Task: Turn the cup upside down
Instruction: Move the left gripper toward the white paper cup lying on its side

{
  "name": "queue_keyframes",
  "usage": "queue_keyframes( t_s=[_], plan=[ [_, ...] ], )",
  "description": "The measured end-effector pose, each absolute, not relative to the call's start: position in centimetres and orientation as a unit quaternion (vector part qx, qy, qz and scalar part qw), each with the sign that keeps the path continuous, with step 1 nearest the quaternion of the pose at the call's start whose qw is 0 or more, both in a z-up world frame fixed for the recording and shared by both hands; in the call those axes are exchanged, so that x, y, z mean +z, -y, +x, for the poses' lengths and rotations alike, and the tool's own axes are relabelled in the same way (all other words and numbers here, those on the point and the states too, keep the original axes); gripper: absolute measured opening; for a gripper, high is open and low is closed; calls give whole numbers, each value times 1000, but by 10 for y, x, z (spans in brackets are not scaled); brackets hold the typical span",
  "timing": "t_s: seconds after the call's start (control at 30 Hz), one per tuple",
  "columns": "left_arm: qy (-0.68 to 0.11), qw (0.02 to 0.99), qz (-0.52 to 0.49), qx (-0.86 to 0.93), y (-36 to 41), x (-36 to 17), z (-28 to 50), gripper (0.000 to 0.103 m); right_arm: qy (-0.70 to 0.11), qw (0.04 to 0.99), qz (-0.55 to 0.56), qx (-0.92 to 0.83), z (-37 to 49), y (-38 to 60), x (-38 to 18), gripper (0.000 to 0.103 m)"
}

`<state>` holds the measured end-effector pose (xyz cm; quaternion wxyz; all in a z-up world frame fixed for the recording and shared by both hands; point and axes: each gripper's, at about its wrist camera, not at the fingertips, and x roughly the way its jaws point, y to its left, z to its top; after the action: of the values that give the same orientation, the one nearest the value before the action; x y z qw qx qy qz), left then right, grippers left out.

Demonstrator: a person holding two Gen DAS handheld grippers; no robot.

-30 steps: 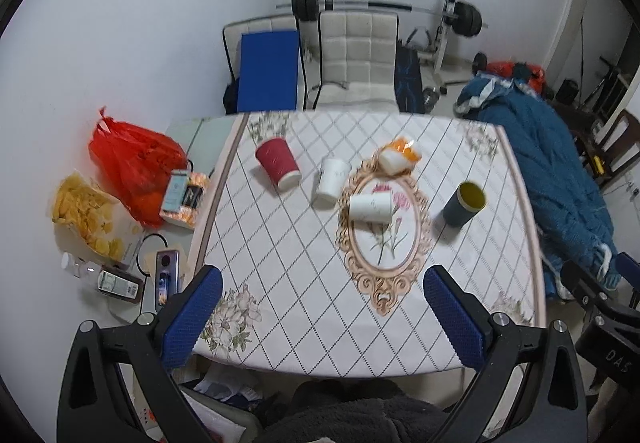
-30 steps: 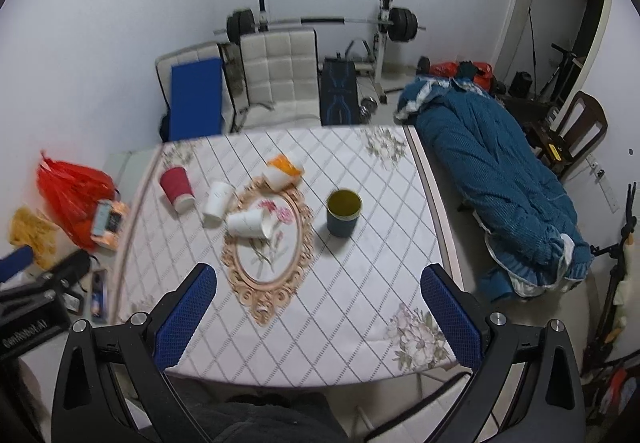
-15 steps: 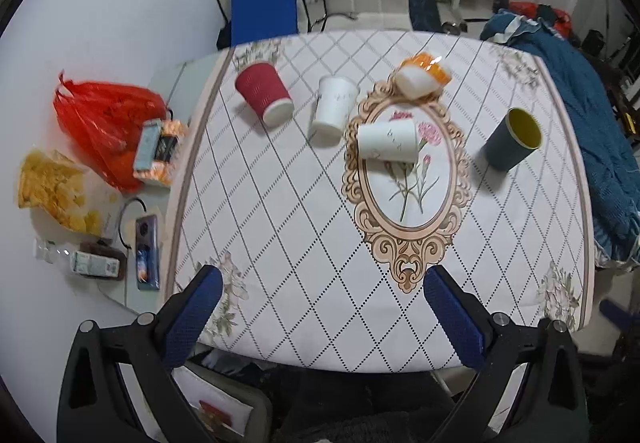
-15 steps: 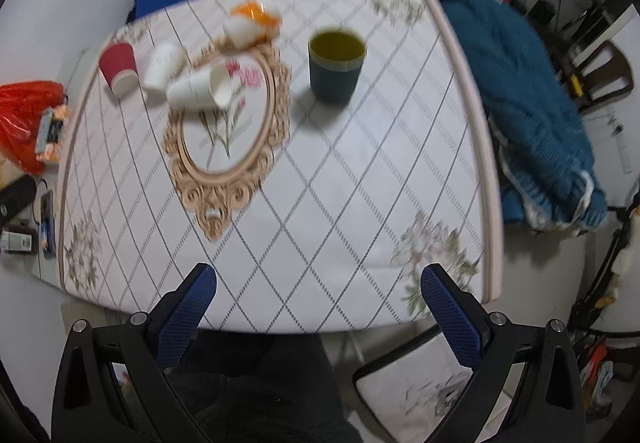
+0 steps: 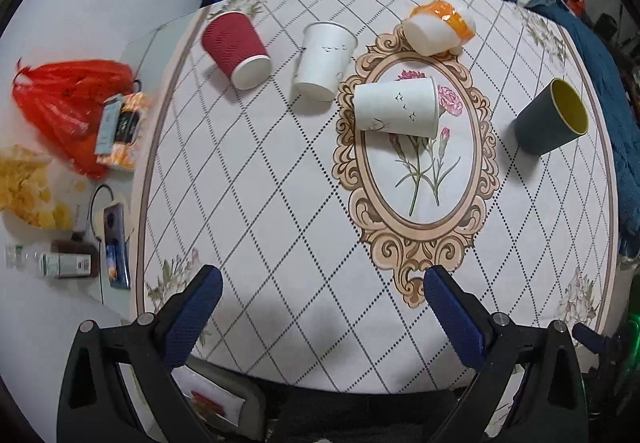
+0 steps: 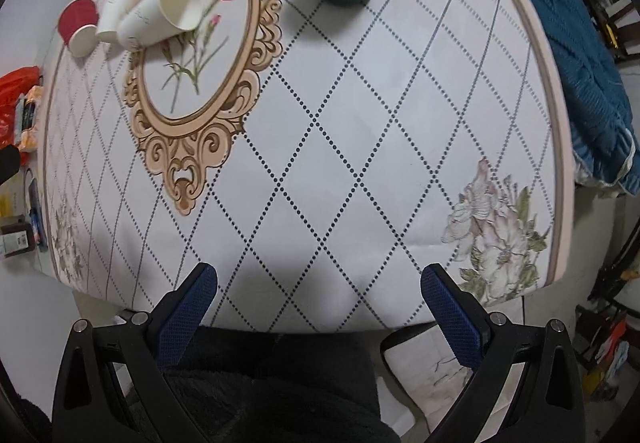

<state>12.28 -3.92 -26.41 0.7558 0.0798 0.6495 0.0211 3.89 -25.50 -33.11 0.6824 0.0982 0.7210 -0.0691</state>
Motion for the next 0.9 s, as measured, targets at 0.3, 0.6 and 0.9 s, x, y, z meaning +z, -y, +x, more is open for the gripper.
queue_keyframes(
  t_s=[0.3, 0.6, 0.9],
  plan=[
    [-645, 751, 138, -31, 54, -284, 176, 103, -728, 668, 113, -105, 69, 257, -353, 103],
    [-601, 747, 265, -104, 82, -289, 221, 103, -721, 671, 112, -130, 107, 255, -356, 103],
    [-535, 695, 428, -216, 118, -308, 222, 103, -716, 673, 116, -142, 136, 255, -350, 103]
  ],
)
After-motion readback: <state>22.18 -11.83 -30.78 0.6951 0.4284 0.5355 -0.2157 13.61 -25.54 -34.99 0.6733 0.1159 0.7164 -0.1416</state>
